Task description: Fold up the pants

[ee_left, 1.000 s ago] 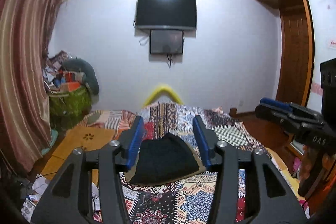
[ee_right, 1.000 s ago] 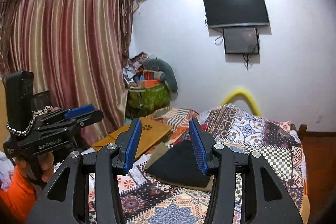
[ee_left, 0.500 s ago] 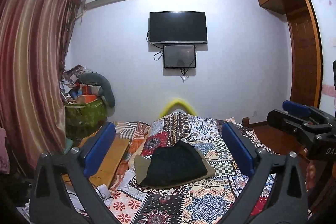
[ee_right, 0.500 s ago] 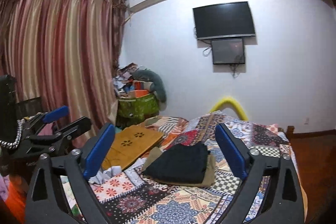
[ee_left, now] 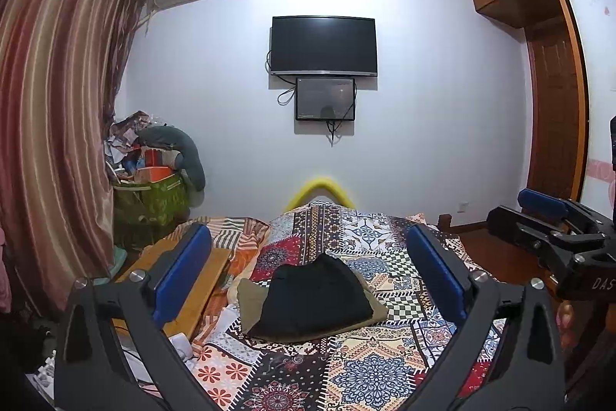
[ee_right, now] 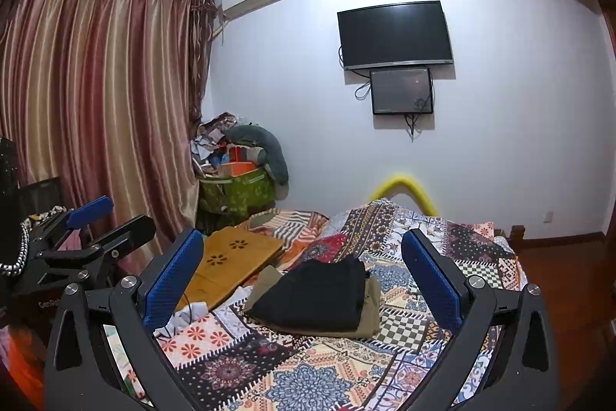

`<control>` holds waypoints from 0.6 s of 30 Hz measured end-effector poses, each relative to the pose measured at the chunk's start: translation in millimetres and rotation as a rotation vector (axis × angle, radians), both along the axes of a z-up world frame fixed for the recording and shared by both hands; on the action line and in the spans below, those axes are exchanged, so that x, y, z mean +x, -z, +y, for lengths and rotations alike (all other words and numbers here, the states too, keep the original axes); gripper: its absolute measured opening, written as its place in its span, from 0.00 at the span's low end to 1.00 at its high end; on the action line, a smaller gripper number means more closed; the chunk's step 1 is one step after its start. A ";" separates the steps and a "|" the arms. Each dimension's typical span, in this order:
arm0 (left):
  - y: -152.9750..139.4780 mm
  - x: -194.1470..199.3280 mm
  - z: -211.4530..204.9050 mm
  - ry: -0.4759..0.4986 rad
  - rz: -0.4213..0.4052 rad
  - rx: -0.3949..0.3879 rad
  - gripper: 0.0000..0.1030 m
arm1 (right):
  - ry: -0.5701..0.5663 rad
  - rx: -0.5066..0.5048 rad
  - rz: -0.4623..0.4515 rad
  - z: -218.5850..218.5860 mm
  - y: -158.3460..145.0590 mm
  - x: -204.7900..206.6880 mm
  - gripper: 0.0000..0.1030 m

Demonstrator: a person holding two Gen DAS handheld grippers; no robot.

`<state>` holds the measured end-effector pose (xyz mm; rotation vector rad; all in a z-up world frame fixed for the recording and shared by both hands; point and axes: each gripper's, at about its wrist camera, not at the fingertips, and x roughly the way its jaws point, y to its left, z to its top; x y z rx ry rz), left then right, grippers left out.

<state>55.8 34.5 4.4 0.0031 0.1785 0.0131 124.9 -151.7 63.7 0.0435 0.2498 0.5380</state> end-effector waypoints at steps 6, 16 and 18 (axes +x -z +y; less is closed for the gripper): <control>2.7 0.6 -1.6 0.008 0.005 0.002 0.99 | 0.000 -0.003 0.004 -0.2 -0.9 -0.6 0.99; 2.1 1.4 -4.1 0.019 0.008 0.005 0.99 | 0.003 -0.006 0.007 0.4 -0.8 -2.2 0.99; 2.1 1.4 -3.5 0.020 0.008 0.001 0.99 | 0.003 -0.008 0.007 0.5 -1.3 -2.5 0.99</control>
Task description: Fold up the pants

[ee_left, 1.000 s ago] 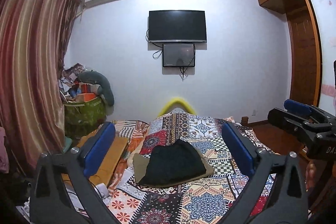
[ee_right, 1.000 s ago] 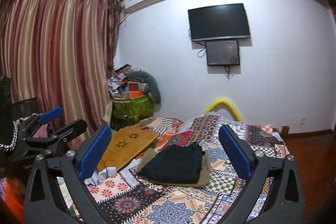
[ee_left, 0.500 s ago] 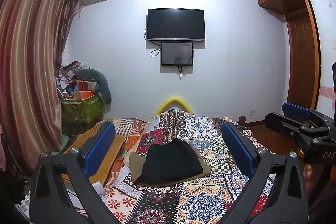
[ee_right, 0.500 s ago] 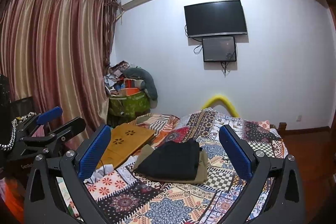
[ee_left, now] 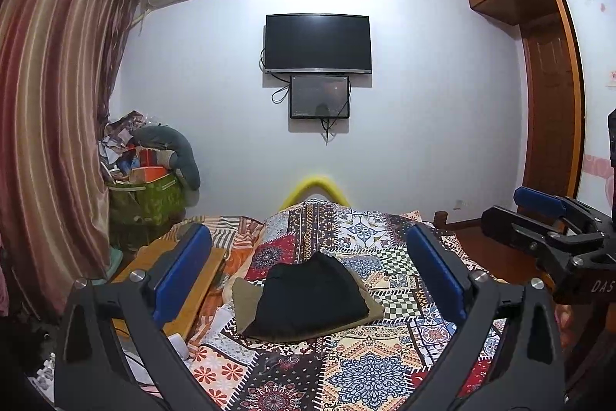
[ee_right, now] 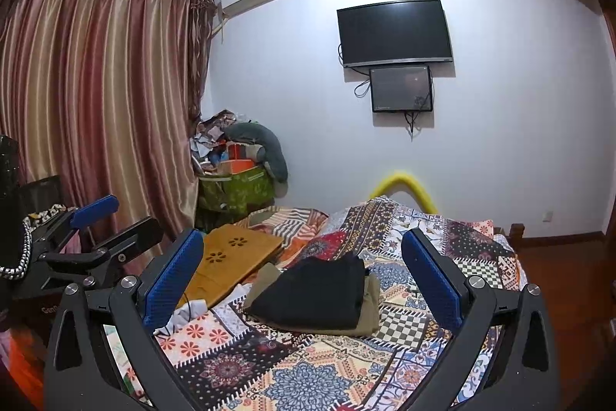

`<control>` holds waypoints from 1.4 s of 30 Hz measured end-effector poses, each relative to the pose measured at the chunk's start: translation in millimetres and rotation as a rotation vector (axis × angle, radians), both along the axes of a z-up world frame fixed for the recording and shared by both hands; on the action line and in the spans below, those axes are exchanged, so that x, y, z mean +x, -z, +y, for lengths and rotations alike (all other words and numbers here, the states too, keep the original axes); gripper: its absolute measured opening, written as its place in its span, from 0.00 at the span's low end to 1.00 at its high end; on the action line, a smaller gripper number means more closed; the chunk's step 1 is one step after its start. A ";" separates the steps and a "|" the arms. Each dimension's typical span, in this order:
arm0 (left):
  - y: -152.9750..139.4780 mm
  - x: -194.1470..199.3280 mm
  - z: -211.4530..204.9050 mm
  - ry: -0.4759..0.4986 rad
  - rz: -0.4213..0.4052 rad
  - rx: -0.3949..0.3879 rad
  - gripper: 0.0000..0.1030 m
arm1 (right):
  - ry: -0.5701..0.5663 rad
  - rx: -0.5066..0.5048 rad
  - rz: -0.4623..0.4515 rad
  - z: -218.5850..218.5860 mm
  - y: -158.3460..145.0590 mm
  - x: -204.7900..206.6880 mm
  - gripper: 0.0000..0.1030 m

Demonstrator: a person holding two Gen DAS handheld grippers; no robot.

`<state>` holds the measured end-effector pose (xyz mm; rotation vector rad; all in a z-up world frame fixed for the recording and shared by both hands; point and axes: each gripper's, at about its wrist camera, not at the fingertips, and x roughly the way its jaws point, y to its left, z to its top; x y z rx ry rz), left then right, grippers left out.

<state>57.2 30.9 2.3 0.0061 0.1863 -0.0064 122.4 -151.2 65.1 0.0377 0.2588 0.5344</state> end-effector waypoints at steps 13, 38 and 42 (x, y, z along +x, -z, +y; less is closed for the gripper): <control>0.8 2.0 -1.0 -0.001 0.010 -0.011 0.99 | 0.000 0.003 0.009 -0.4 0.7 -2.3 0.99; -1.9 1.5 -1.5 0.017 0.007 -0.016 0.99 | 0.003 0.011 0.010 1.2 0.6 -3.0 1.00; -1.9 1.6 -1.8 0.016 0.008 -0.016 0.99 | 0.003 0.012 0.009 1.4 0.0 -3.2 1.00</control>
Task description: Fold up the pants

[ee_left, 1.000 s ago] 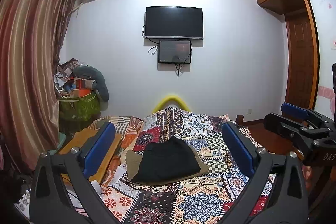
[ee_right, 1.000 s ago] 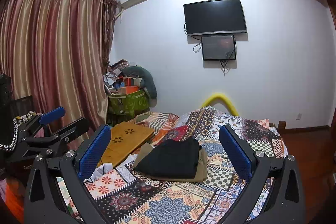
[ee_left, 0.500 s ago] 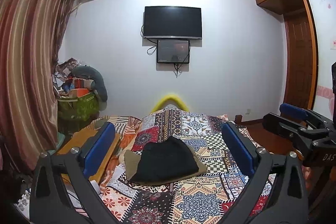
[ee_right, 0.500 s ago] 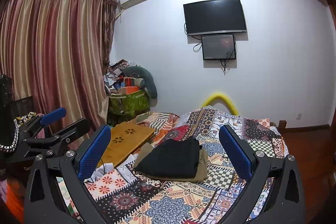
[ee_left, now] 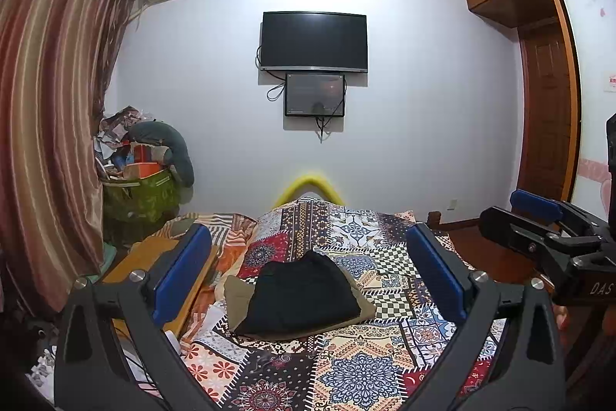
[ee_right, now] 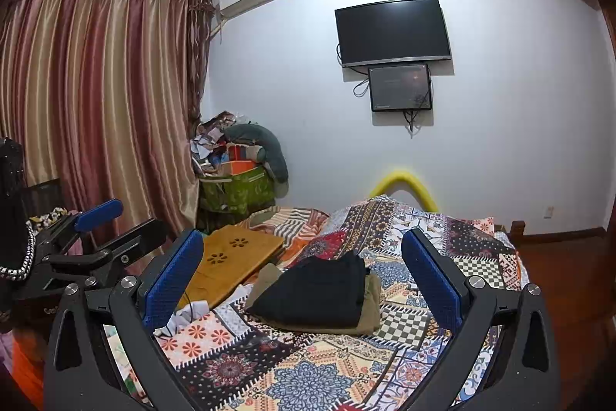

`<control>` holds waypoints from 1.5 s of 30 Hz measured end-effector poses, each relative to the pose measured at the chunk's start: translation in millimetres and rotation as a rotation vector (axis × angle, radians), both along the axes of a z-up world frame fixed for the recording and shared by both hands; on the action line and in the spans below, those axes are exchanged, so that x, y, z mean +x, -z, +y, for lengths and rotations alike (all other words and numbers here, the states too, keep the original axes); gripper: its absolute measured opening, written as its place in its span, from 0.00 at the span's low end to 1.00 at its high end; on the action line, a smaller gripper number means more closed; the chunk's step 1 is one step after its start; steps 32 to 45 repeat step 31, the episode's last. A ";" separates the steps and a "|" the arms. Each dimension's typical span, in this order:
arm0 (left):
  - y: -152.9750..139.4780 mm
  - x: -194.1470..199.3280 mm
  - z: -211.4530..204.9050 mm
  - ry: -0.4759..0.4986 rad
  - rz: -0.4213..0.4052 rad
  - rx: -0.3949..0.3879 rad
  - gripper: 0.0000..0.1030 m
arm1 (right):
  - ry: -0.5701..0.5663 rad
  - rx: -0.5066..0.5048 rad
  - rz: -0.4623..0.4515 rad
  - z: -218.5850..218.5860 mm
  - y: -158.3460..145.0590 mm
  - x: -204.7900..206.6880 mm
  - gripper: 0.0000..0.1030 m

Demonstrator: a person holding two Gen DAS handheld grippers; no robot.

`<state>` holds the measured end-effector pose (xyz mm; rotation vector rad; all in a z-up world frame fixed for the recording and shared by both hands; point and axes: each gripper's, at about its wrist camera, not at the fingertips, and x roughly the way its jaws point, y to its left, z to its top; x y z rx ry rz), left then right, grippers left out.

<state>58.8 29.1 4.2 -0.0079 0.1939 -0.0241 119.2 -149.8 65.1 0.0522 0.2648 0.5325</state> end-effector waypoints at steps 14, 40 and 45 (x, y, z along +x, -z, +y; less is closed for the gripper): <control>4.4 2.2 0.9 0.029 0.005 -0.005 1.00 | 0.003 0.001 0.002 1.1 -0.8 -0.6 1.00; 5.1 3.8 5.2 0.038 0.022 -0.031 1.00 | 0.004 0.002 0.006 0.2 -0.1 -0.1 1.00; 5.1 3.8 5.2 0.038 0.022 -0.031 1.00 | 0.004 0.002 0.006 0.2 -0.1 -0.1 1.00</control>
